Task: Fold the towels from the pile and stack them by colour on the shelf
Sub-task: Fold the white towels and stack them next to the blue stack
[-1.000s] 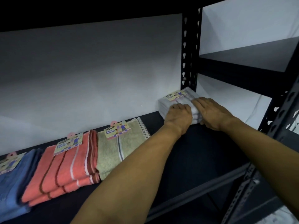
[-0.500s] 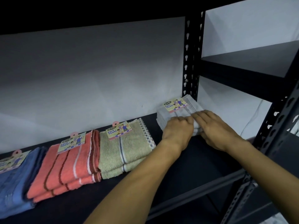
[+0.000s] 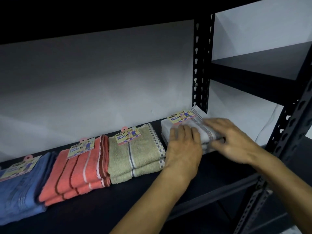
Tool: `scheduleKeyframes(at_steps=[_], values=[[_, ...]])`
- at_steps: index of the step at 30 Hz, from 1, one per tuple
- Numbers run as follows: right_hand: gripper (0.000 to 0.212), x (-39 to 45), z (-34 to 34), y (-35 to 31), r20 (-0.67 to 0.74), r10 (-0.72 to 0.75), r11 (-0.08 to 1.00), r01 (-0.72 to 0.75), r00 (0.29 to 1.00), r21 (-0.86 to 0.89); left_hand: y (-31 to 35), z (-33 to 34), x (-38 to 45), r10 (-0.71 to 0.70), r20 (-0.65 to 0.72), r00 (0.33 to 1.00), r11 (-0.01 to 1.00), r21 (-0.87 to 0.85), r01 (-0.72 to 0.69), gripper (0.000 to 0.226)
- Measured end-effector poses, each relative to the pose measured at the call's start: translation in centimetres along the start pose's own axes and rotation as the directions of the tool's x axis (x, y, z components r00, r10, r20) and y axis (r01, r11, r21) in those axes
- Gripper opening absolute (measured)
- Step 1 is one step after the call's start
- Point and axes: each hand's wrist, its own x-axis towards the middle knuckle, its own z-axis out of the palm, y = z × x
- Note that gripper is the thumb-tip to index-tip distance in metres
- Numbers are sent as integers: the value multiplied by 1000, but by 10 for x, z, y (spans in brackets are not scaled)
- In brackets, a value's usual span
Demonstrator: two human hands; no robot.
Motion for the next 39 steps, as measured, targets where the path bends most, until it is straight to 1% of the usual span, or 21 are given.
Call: scheduleKeyframes(at_steps=[1, 2, 3, 4, 5, 7, 8, 9, 11, 13, 17, 21, 25, 30, 35, 39], values=[[66, 6, -7, -7, -23, 127, 958, -116, 992, 263, 3, -1, -1, -20, -26, 999, 1000, 0, 20, 88], [56, 14, -12, -11, -25, 249, 852, -206, 968, 481, 7, -2, -2, -30, -55, 998, 999, -13, 29, 88], [42, 21, -15, -14, -11, 343, 729, -259, 939, 633, 12, -1, -2, -32, -79, 996, 999, -24, 31, 85], [29, 29, -14, -12, 19, 413, 635, -303, 910, 711, 18, 0, -2, -34, -97, 995, 999, -26, 32, 82], [25, 35, -12, -10, 64, 468, 555, -349, 882, 755, 23, 3, -1, -39, -110, 993, 999, -19, 37, 79], [30, 45, -5, -3, 203, 524, 403, -450, 827, 797, 33, 10, 1, -76, -123, 990, 997, -21, 74, 73], [34, 47, -1, 1, 260, 529, 357, -490, 808, 795, 36, 14, 3, -99, -118, 988, 995, -26, 97, 72], [37, 49, 3, 3, 313, 524, 321, -524, 792, 789, 40, 18, 5, -122, -112, 986, 992, -33, 119, 71], [36, 50, 9, 7, 377, 510, 281, -563, 774, 777, 44, 24, 9, -166, -92, 982, 986, -44, 163, 72], [34, 53, 15, 9, 400, 486, 228, -554, 777, 801, 44, 26, 9, -204, -68, 977, 978, -58, 200, 75], [36, 54, 25, 10, 409, 467, 189, -540, 784, 820, 43, 28, 7, -242, 5, 970, 969, -52, 242, 82], [38, 58, 29, 8, 403, 469, 196, -537, 786, 820, 39, 27, 9, -260, 59, 964, 962, -63, 264, 85], [35, 61, 32, 6, 423, 452, 196, -550, 786, 812, 38, 24, 8, -271, 106, 957, 958, -68, 279, 87], [34, 63, 34, 4, 440, 433, 189, -557, 787, 809, 37, 21, 7, -282, 142, 949, 954, -61, 293, 84], [40, 64, 37, 4, 433, 445, 197, -557, 784, 807, 37, 20, 6, -294, 133, 946, 949, -72, 305, 85], [38, 65, 37, 5, 450, 422, 172, -557, 787, 813, 34, 19, 4, -287, 144, 947, 952, -66, 298, 87]])
